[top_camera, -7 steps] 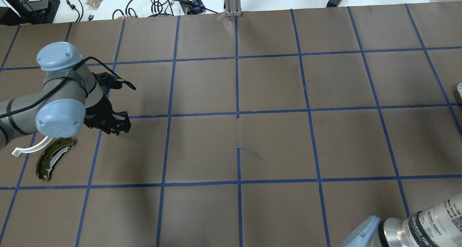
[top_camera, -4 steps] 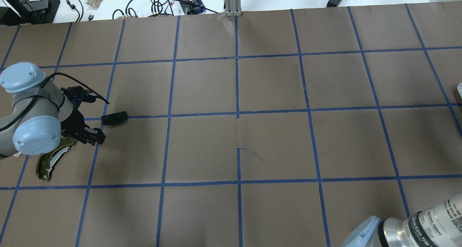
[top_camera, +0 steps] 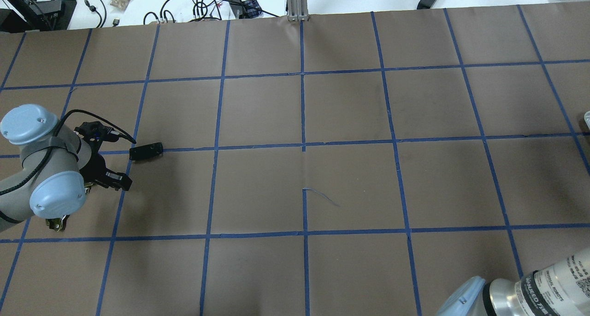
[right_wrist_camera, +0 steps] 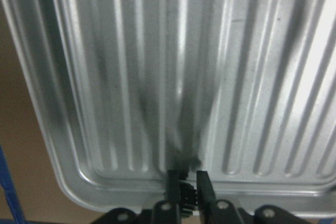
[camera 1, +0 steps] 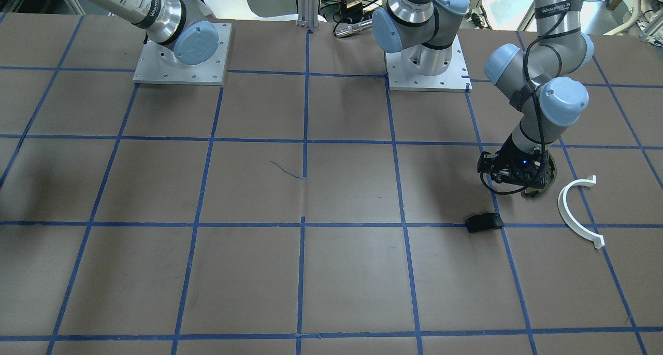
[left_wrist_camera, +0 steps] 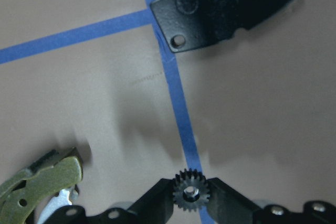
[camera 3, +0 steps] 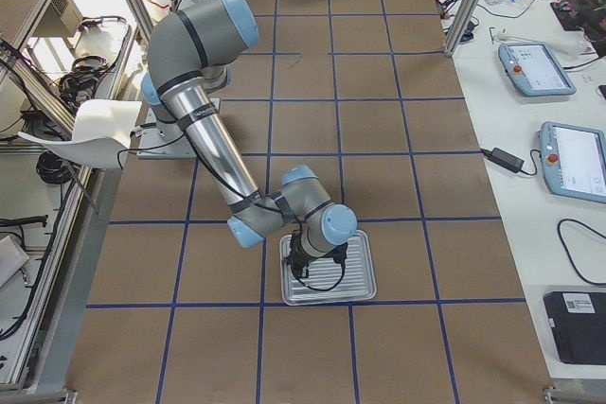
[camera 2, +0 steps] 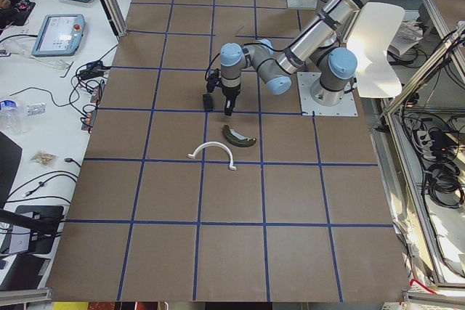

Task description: Place bearing gear from tray to pile

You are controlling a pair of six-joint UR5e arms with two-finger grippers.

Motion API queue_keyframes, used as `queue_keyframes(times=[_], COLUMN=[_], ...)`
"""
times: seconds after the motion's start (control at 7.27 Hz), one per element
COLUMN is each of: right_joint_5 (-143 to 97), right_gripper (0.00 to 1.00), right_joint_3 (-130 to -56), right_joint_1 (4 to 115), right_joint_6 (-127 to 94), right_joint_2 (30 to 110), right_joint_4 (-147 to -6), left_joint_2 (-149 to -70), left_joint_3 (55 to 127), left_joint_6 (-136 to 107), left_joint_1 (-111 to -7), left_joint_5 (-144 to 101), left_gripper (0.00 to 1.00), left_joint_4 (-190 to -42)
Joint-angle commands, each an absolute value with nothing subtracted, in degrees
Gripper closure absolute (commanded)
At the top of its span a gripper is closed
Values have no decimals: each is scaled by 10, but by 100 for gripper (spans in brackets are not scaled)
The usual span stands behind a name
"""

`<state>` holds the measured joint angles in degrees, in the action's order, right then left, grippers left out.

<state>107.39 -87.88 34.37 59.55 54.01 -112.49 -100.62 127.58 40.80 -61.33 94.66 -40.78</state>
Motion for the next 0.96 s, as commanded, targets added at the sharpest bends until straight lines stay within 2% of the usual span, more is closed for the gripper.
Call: queue_keyframes(times=[0.0, 0.41, 0.83], right_joint_5=[1088, 1068, 1009], right_gripper=[100, 100, 100], right_joint_3=[-873, -872, -875], right_joint_1=[344, 355, 468], right_joint_6=[597, 590, 530], right_joint_2=[545, 583, 652], right_joint_4=[-1116, -1114, -1097], left_joint_2=[-1012, -1002, -987], left_joint_3=[1276, 1253, 1123], left_joint_6=[410, 377, 200], left_joint_1=[-606, -630, -754], left_joint_5=[943, 942, 919], left_gripper=[0, 0, 0], left_joint_4=[-409, -441, -636])
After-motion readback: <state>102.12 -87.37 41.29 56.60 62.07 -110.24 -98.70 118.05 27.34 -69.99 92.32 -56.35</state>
